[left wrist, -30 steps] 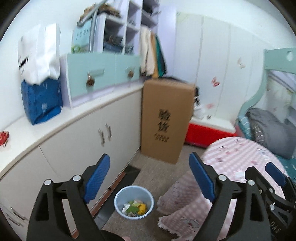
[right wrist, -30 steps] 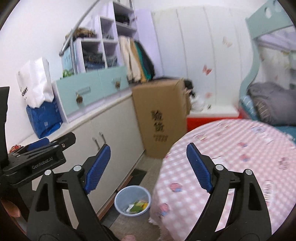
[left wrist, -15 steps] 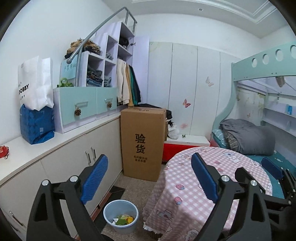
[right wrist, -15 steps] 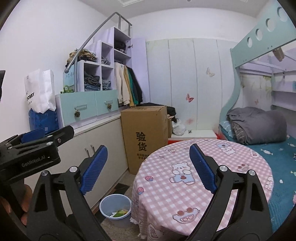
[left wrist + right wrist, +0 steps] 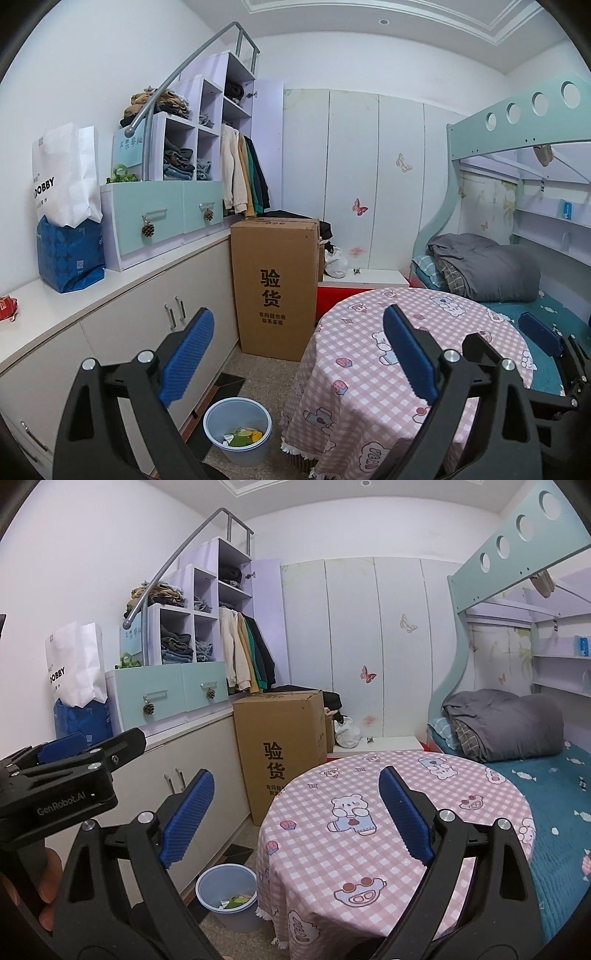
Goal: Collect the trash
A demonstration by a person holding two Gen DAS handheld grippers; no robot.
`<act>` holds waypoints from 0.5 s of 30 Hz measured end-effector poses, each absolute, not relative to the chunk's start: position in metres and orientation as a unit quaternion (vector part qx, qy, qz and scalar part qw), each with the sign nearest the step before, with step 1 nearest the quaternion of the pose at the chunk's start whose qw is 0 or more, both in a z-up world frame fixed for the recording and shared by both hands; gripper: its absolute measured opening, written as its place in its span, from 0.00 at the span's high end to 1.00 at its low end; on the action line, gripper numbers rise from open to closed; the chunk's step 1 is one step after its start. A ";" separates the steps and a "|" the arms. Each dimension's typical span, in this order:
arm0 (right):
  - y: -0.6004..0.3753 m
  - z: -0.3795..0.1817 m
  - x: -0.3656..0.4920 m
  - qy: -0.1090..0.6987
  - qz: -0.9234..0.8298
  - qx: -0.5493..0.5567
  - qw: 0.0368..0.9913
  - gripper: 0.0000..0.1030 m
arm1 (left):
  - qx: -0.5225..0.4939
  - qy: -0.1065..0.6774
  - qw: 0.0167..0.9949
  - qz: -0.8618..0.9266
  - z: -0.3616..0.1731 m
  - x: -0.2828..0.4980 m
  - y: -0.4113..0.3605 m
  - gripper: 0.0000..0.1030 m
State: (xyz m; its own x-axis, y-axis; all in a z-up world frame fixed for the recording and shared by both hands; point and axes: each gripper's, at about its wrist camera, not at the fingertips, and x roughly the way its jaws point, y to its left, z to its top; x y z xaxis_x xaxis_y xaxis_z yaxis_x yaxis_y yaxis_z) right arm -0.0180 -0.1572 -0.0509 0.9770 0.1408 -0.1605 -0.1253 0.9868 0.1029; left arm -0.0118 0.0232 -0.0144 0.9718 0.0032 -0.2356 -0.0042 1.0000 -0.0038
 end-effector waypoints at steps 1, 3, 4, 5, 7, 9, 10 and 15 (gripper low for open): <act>-0.157 -0.051 -0.019 0.084 0.067 0.046 0.993 0.13 | -0.002 0.119 0.993 0.001 -0.014 -0.012 0.023 0.12; -0.156 -0.050 -0.019 0.083 0.067 0.046 0.993 0.13 | -0.004 0.120 0.993 0.002 -0.015 -0.011 0.024 0.12; -0.156 -0.050 -0.018 0.083 0.067 0.046 0.993 0.13 | -0.004 0.120 0.993 0.002 -0.014 -0.011 0.024 0.12; -0.156 -0.050 -0.018 0.084 0.068 0.047 0.993 0.13 | -0.003 0.120 0.993 0.003 -0.015 -0.011 0.025 0.12; -0.157 -0.051 -0.018 0.085 0.069 0.048 0.993 0.13 | -0.003 0.121 0.993 0.005 -0.015 -0.010 0.025 0.12; -0.157 -0.052 -0.017 0.086 0.069 0.049 0.993 0.13 | -0.004 0.122 0.992 0.003 -0.016 -0.010 0.026 0.12; -0.157 -0.052 -0.017 0.087 0.069 0.049 0.993 0.13 | -0.003 0.122 0.993 0.003 -0.017 -0.010 0.026 0.12; -0.158 -0.055 -0.017 0.090 0.070 0.052 0.992 0.13 | -0.002 0.123 0.992 0.002 -0.018 -0.010 0.026 0.12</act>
State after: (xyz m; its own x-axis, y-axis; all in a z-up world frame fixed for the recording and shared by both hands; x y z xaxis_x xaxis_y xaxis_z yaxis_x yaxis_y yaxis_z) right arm -0.0165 -0.1579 -0.0548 0.9739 0.1478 -0.1723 -0.1292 0.9849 0.1150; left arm -0.0099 0.0259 -0.0178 0.9696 0.0041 -0.2446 -0.0052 1.0000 -0.0037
